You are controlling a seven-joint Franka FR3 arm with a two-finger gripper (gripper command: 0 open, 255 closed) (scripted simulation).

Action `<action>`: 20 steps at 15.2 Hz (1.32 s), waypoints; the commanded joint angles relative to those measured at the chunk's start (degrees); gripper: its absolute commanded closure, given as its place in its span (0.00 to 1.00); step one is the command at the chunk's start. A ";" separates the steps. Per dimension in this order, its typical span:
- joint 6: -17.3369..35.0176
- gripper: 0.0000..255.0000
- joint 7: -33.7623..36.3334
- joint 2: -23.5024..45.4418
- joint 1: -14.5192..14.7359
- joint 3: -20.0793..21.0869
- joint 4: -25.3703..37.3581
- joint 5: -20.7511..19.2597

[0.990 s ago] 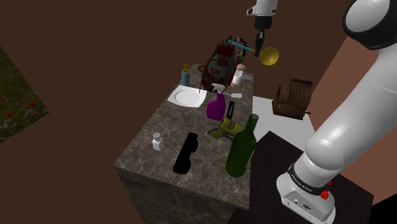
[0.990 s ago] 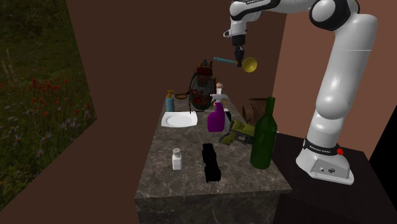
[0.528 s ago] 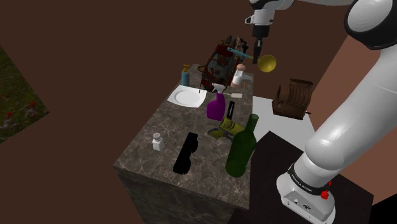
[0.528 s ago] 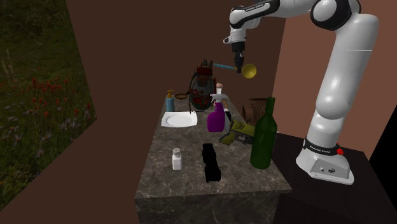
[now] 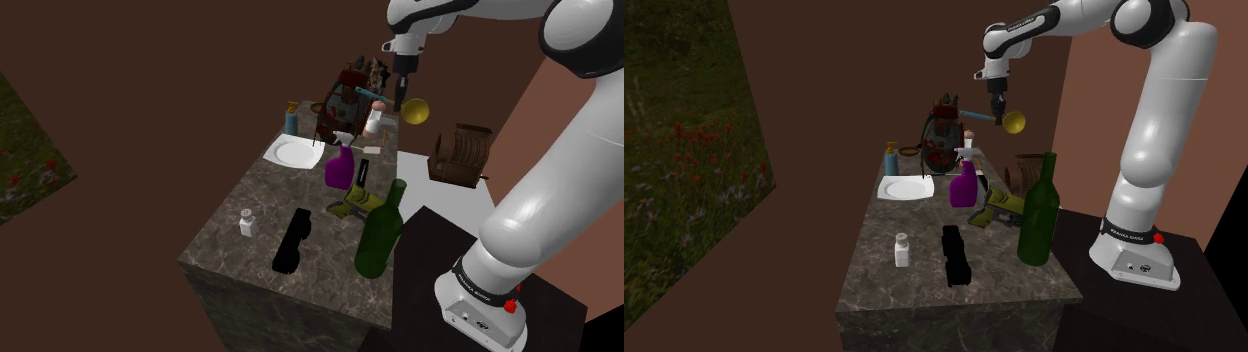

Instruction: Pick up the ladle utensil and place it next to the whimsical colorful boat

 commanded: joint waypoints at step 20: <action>15.66 1.00 -1.14 4.67 -0.16 -0.05 -11.14 1.31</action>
